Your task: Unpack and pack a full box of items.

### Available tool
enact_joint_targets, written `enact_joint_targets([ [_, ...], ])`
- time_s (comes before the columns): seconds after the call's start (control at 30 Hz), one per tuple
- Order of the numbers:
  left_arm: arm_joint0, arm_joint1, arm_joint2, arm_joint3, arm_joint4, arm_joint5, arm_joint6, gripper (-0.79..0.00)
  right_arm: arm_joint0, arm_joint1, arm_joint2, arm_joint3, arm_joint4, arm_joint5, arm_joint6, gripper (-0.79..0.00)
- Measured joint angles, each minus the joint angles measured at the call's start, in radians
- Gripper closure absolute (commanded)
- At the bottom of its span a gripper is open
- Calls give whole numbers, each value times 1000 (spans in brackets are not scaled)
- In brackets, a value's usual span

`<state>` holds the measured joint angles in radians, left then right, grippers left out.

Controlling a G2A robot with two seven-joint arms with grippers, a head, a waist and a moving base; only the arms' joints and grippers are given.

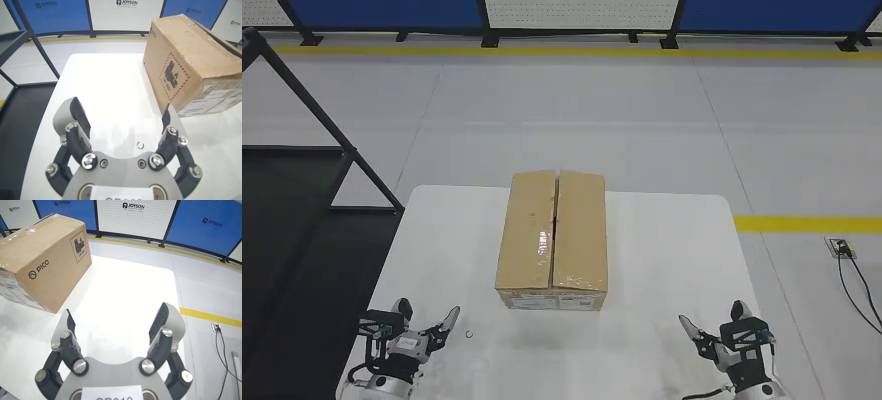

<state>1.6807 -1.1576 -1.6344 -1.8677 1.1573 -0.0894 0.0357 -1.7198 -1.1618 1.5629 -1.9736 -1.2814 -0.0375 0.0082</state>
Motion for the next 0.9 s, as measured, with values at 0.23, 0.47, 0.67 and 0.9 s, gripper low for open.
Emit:
enact_joint_targets([
  [0.23,-67,-11,43,19,-36,74,-18,-785,56,-8,-27,39,69,6,25,-785],
  [0.47,-194,-25,137,87,8,144,-57,-785,90,-17,-69,52,112,6,-2,-785],
  [0.67,-295,-40,228,166,35,173,-78,-785,114,-23,-91,59,153,6,8,-785],
  [0.9,-349,-53,303,212,81,172,-91,-785,113,-23,-91,59,152,5,8,-785],
])
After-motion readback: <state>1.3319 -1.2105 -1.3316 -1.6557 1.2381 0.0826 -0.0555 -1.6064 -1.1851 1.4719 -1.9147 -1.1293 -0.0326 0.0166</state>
